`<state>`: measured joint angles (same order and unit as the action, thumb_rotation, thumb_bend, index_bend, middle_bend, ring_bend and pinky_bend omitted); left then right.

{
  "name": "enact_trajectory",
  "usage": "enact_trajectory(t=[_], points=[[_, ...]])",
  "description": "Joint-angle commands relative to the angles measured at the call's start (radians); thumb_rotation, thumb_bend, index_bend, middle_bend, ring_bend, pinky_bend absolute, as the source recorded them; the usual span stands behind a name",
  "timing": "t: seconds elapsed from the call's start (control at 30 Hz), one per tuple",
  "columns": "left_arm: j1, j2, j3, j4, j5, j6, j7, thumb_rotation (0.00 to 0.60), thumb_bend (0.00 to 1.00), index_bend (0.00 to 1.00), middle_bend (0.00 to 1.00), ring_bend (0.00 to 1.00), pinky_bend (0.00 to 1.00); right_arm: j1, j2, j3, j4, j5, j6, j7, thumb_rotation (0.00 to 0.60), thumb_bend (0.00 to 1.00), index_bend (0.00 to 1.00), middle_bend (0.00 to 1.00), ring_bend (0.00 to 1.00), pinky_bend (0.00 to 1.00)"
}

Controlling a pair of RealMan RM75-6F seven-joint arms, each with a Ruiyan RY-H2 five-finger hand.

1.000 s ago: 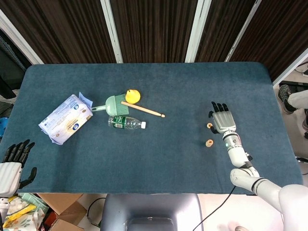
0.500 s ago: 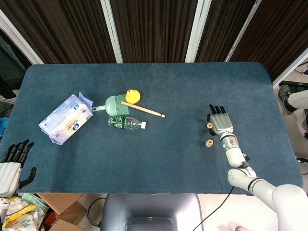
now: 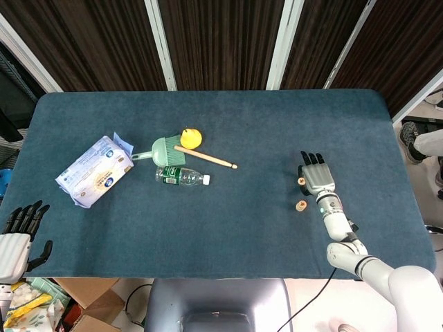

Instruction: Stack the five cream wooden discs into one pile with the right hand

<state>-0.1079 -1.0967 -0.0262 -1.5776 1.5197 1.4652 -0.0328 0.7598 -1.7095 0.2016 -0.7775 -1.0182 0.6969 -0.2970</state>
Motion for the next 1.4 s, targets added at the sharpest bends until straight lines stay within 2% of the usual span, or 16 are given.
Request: enact_trajectory(t=[0.03,0.47,0.57,0.67,0.9,1.03,1.2,1.4], points=[[0.001,0.000,0.000,0.001,0.000,0.000,-0.001,0.600,0.48,0.00,0.00,0.00,0.00,0.001,-0.003,0.001,0.003,0.000,-0.003,-0.001,0.600,0.45,0.57,0.06,0.00,0.00],[0.003,0.003,0.000,0.001,0.001,0.006,-0.008,0.600,0.48,0.00,0.00,0.00,0.00,-0.012,0.015,0.014,-0.030,-0.012,0.025,0.014,0.600,0.46,0.66,0.08,0.00,0.00],[0.004,0.003,0.000,0.001,0.002,0.008,-0.008,0.600,0.48,0.00,0.00,0.00,0.00,-0.028,0.048,0.012,-0.094,-0.042,0.060,0.042,0.600,0.46,0.67,0.09,0.00,0.00],[0.006,0.003,0.001,0.001,0.004,0.012,-0.008,0.600,0.48,0.00,0.00,0.00,0.00,-0.052,0.102,0.003,-0.203,-0.089,0.098,0.091,0.600,0.46,0.67,0.09,0.00,0.00],[0.005,0.000,0.001,-0.001,0.005,0.011,0.000,0.600,0.48,0.00,0.00,0.00,0.00,-0.108,0.226,-0.039,-0.440,-0.216,0.217,0.142,0.600,0.46,0.67,0.09,0.00,0.00],[0.006,0.000,0.002,-0.002,0.007,0.014,0.000,0.600,0.48,0.00,0.00,0.00,0.00,-0.131,0.293,-0.075,-0.550,-0.258,0.227,0.150,0.600,0.46,0.67,0.10,0.00,0.00],[0.007,0.000,0.003,0.000,0.011,0.017,-0.004,0.600,0.48,0.00,0.00,0.00,0.00,-0.153,0.333,-0.107,-0.609,-0.270,0.249,0.083,0.600,0.45,0.67,0.10,0.00,0.00],[0.006,-0.001,0.003,-0.001,0.013,0.015,-0.001,0.600,0.48,0.00,0.00,0.00,0.00,-0.160,0.335,-0.115,-0.598,-0.250,0.244,0.051,0.600,0.46,0.67,0.10,0.00,0.00]])
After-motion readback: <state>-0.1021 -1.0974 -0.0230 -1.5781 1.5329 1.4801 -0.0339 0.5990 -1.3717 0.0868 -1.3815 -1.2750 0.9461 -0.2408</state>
